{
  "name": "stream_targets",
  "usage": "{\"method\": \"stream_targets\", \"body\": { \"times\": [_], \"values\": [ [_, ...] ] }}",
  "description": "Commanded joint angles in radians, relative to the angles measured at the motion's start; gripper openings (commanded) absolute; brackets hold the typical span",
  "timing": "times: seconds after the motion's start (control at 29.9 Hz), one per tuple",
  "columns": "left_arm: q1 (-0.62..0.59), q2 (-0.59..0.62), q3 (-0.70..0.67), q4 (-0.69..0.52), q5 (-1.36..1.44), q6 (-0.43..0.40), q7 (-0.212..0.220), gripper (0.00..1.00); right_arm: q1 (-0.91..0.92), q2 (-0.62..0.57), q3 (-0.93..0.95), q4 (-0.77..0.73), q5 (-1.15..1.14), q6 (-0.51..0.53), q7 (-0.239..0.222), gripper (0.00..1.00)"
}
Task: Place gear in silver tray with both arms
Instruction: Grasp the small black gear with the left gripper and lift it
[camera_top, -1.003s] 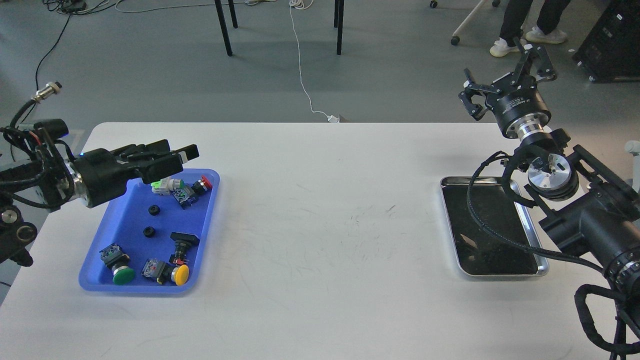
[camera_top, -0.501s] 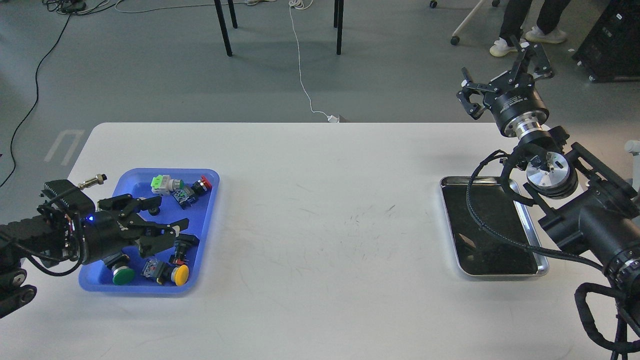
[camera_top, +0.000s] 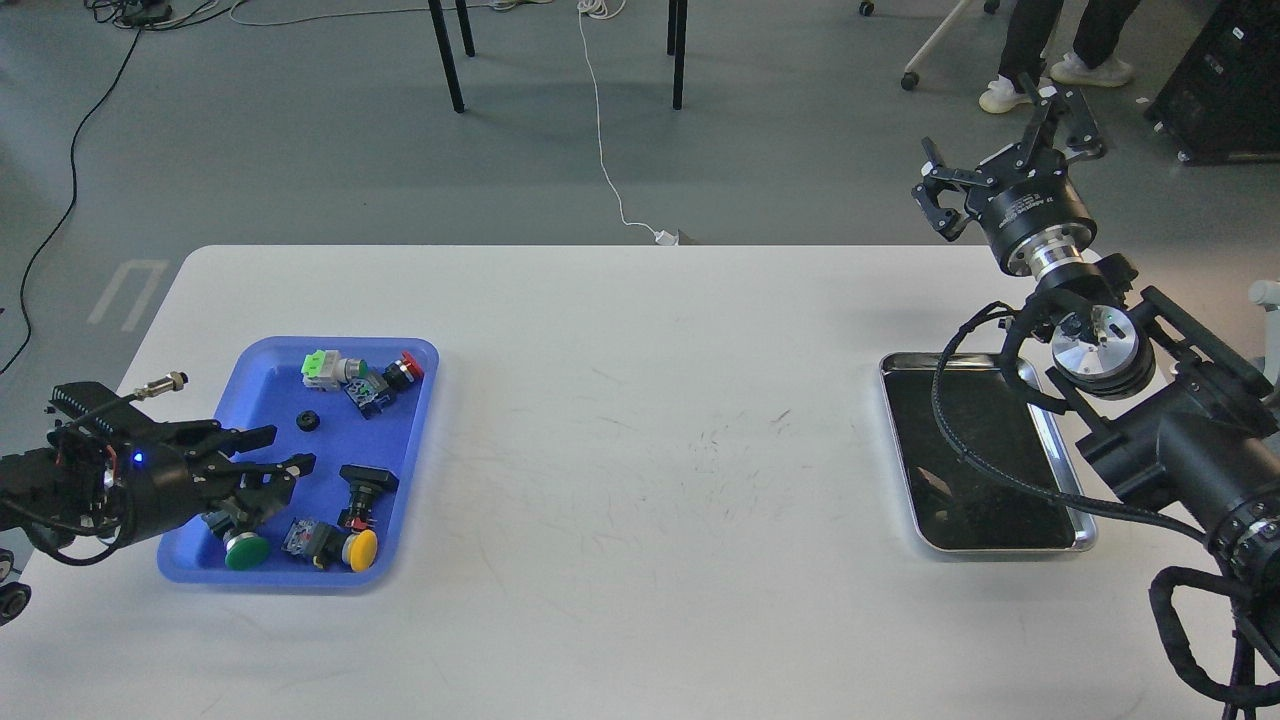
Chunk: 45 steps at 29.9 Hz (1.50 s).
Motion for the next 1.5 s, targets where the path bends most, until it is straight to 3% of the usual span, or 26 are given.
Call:
{"method": "stream_targets", "body": {
  "times": [0.0, 0.7, 0.97, 1.47],
  "values": [
    [0.000, -0.021, 0.000, 0.039, 0.001, 0.001, -0.003, 0.54, 0.000, -0.002, 0.000, 0.000, 0.000, 0.000, 0.000, 0.99],
    [0.003, -0.055, 0.003, 0.056, 0.031, 0.001, -0.003, 0.51, 0.000, -0.002, 0.000, 0.000, -0.002, 0.000, 0.000, 0.99],
    [0.003, -0.069, 0.003, 0.094, 0.031, 0.001, -0.003, 0.38, 0.000, -0.002, 0.000, 0.000, -0.002, 0.000, 0.000, 0.99],
    [0.004, -0.092, 0.003, 0.132, 0.031, 0.000, -0.006, 0.32, 0.000, -0.002, 0.000, 0.000, -0.002, 0.000, 0.000, 0.99]
  ]
}}
